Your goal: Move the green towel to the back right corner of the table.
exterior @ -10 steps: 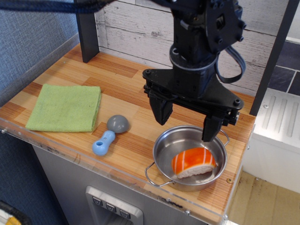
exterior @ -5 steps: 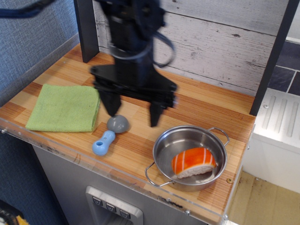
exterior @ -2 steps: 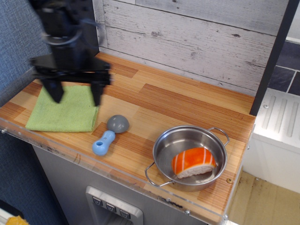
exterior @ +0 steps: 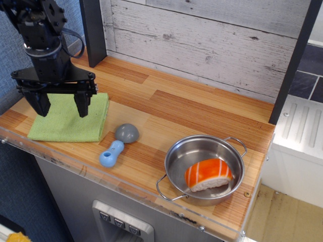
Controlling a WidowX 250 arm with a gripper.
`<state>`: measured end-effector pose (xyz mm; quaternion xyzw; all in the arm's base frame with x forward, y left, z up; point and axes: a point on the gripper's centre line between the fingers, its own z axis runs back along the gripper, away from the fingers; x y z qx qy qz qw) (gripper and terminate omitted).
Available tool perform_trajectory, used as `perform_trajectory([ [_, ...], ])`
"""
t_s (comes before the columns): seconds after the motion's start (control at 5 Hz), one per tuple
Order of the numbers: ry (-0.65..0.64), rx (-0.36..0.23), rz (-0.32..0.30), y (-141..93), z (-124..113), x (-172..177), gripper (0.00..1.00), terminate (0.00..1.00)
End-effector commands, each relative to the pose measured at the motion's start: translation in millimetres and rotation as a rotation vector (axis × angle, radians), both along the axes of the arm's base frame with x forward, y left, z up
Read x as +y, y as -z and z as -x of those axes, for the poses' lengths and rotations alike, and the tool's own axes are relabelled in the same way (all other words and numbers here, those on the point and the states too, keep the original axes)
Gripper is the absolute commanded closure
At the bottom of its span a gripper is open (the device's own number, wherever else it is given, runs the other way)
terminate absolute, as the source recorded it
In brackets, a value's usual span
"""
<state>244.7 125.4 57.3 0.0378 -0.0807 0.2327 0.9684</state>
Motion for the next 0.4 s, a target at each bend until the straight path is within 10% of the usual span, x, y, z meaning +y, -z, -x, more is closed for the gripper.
perform_trajectory([
  [0.0, -0.032, -0.012, -0.026, 6.8, -10.7, 18.7, 0.0, 0.0],
  [0.2, -0.047, 0.001, -0.031, 17.2, -12.3, 21.9, 0.0, 0.0],
])
